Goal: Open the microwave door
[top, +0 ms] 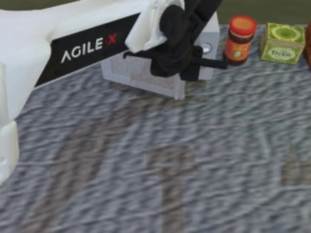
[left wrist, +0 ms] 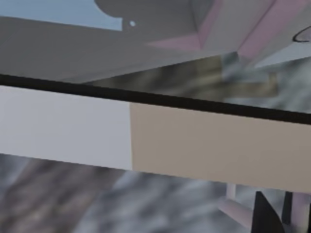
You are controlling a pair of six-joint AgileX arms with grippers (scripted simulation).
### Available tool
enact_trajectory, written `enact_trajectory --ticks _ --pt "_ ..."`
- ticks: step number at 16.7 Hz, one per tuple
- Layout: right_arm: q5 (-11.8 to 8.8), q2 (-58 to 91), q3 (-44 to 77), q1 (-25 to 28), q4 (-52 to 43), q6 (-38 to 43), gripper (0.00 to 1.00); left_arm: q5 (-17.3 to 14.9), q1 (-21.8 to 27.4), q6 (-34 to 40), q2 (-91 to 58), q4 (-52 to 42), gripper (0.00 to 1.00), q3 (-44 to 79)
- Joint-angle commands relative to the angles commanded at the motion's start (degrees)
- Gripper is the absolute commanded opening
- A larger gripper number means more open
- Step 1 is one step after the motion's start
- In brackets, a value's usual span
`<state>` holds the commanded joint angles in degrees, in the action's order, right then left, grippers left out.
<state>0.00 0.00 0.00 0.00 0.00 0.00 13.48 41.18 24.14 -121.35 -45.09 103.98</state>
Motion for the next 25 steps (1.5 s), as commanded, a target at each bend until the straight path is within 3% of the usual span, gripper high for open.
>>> enact_trajectory --ticks 10,25 --pt "0.00 0.00 0.00 0.00 0.00 0.00 1.00 -2.63 -0.67 -5.15 4.39 3.38 0.00 -7.03" --pt "0.00 0.00 0.00 0.00 0.00 0.00 1.00 -2.70 -0.69 -5.28 4.67 3.62 0.00 -7.18"
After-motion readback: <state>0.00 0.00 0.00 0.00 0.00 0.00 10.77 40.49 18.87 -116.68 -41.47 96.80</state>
